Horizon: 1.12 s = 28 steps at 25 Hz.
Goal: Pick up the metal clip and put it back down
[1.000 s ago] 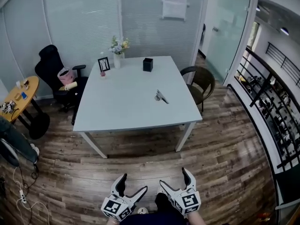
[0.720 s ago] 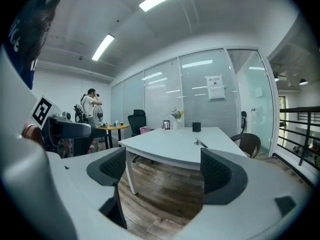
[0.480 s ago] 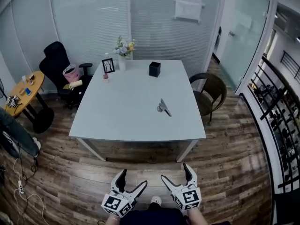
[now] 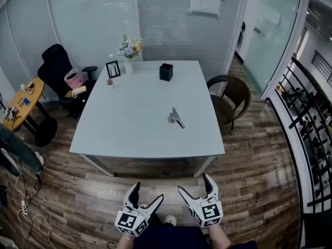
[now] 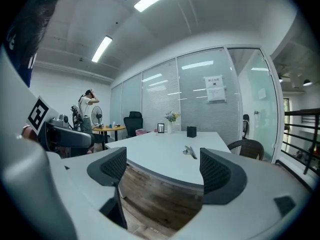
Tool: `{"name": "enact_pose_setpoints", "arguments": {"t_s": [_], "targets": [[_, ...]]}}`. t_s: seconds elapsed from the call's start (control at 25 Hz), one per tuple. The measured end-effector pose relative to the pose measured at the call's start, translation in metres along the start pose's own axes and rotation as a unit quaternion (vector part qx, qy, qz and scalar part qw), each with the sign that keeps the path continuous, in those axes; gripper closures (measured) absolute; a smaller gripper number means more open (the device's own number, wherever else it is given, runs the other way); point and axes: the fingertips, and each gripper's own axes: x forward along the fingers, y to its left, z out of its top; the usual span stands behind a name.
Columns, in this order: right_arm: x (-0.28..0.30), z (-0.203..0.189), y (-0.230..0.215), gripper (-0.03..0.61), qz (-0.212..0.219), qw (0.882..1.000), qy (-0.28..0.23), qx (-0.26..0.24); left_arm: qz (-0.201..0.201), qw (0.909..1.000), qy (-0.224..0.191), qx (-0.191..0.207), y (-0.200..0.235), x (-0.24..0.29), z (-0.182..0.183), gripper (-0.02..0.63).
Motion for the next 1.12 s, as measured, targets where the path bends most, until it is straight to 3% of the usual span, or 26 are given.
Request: {"name": "enact_pose_setpoints", "arguments": {"t_s": [0.4,1.12], "targets": [[0.042,-0.004,-0.025,0.138,-0.034,0.999,0.011,0.005,-0.032,0.9993,0.018,-0.001,0.031,0.051,-0.005,0.183],[0.194,0.030,-0.051,0.166,-0.133,0.991,0.023,0.013,-0.112,0.9927,0.030,0.032,0.178,0.173,0.059,0.186]]}}
